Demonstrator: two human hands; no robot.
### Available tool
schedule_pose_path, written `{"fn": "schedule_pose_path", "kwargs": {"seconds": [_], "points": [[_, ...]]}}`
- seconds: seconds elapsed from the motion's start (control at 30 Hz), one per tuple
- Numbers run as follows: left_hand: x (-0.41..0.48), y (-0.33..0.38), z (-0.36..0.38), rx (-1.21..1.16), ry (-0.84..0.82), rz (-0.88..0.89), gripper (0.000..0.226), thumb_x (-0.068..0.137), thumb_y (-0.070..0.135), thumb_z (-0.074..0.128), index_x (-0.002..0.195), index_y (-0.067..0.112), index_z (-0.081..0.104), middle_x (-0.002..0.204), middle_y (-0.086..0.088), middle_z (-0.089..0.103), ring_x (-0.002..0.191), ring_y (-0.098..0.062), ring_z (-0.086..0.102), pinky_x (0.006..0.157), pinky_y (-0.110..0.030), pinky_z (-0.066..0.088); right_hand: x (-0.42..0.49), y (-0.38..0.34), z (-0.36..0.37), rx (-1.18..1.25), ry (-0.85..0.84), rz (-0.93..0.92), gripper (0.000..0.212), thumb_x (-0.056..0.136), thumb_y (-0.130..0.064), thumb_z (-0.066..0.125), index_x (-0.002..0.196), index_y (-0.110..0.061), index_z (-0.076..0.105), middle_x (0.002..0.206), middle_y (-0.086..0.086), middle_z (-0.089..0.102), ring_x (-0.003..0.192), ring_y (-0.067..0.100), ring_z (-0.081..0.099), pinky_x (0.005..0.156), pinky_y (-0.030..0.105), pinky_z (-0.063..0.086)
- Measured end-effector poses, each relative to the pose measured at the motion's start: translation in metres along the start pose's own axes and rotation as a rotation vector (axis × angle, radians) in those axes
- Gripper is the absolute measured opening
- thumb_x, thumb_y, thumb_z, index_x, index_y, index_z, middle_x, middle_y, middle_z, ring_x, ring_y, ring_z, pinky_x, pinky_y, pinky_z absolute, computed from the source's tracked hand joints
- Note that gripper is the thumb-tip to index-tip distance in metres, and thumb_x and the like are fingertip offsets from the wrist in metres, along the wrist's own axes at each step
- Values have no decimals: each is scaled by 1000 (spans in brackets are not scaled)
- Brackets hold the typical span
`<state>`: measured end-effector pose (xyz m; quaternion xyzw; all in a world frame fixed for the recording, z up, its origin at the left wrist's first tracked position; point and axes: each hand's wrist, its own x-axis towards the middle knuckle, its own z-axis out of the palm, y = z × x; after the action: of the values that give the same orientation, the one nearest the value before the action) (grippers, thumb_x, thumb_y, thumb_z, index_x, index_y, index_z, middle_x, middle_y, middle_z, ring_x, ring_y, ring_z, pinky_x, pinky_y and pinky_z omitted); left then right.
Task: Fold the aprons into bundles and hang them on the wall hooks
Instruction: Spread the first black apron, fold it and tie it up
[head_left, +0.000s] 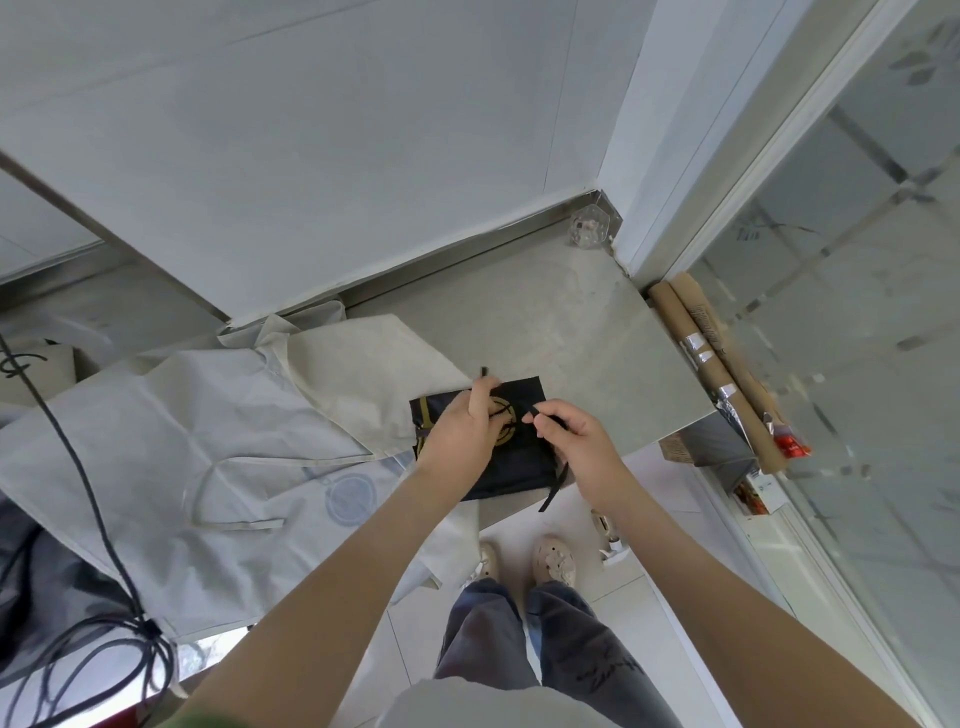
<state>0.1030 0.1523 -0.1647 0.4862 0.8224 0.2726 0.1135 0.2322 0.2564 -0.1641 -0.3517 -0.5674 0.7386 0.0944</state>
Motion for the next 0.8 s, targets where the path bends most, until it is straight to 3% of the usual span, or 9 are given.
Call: {"fn": "schedule_pose_path", "kwargs": {"seconds": [0.03,0.1,0.2,0.37,0.47,0.53,0.6,0.67,0.8], "points": [[2,-3,4,52,83,69,15,88,12,60,98,3,66,74,-9,66,69,-26,61,66,-34,54,2,-1,2,77,-2,7,23,96,-3,50,93,-14,69,90,-8,69,95,13,61,91,26,49],[6,-11,15,168,178,213,23,89,18,51,75,9,68,63,-2,62,62,-22,52,62,-30,41,5,-1,6,191,10,41,23,95,0,50,93,-13,69,91,-3,71,93,11,63,87,25,49],[3,-7,22,202,182,173,26,88,18,46,84,12,72,73,-1,62,76,-17,40,67,-27,26,10,-3,11,205,9,71,23,94,1,50,95,-14,68,88,-6,71,89,8,60,76,20,40],[2,3,28,68,54,-42,40,94,30,34,89,11,68,89,-4,59,94,-20,39,82,-39,29,16,-7,9,250,-9,129,22,99,-6,42,110,-13,60,65,-19,62,61,-1,44,64,20,30],[4,5,26,109,30,18,38,94,27,34,85,9,66,91,-7,59,96,-21,38,79,-42,36,18,-10,9,257,-45,121,30,99,-3,39,114,-18,60,95,-10,67,81,1,49,73,20,32],[6,6,25,74,0,-14,37,95,24,37,84,8,68,93,-10,61,97,-29,46,77,-39,32,20,-9,8,149,-85,112,33,99,-5,40,116,-21,63,121,7,59,102,9,49,82,24,32],[10,7,24,-15,-64,-102,34,97,19,40,90,3,70,99,-15,61,100,-34,49,80,-34,27,22,-12,7,47,-111,105,31,98,-12,43,120,-21,63,131,16,52,109,13,48,86,29,31],[14,12,23,-229,-86,-227,31,99,16,43,92,1,69,98,-15,60,99,-29,51,83,-34,33,24,-16,8,-36,-97,66,29,100,-14,42,120,-20,63,123,11,57,103,9,51,84,24,37],[22,22,10,-598,-25,-536,28,101,21,42,88,12,65,92,1,57,90,-12,54,83,-25,38,26,-11,10,-171,86,-32,27,101,-7,41,119,-21,55,81,-7,54,74,-3,51,80,10,40]]}}
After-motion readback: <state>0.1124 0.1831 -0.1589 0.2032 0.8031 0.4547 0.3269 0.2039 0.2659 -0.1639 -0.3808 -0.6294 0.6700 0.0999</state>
